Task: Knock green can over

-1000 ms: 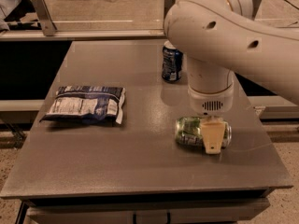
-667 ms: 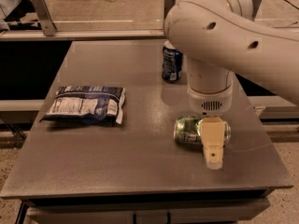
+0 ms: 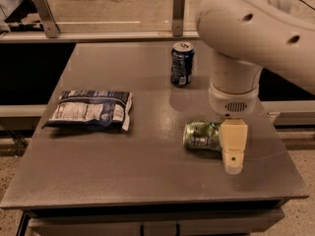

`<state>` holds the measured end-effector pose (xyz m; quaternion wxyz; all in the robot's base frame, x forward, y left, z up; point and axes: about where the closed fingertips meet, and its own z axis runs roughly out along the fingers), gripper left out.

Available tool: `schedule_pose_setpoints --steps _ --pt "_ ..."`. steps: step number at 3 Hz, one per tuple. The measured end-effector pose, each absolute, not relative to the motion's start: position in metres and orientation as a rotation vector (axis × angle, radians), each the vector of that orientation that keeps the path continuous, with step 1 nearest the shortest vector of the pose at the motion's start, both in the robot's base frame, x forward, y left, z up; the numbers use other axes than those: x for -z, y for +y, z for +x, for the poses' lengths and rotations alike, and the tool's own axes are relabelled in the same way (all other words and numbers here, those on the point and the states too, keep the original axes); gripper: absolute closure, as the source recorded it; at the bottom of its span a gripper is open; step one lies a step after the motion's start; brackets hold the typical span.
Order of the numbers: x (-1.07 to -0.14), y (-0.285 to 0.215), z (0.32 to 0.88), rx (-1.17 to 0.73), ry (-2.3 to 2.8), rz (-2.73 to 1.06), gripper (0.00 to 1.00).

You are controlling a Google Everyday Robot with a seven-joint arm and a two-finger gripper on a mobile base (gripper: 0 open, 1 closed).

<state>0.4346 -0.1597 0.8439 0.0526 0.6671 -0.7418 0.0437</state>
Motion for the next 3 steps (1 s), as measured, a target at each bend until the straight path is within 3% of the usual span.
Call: schedule_pose_setpoints --steps 2,3 --pt "-0.897 -0.271 0.444 -0.119 -2.516 2.138 0.00" --pt "-0.899 -0.274 0.444 -0.132 -2.499 2.161 0.00"
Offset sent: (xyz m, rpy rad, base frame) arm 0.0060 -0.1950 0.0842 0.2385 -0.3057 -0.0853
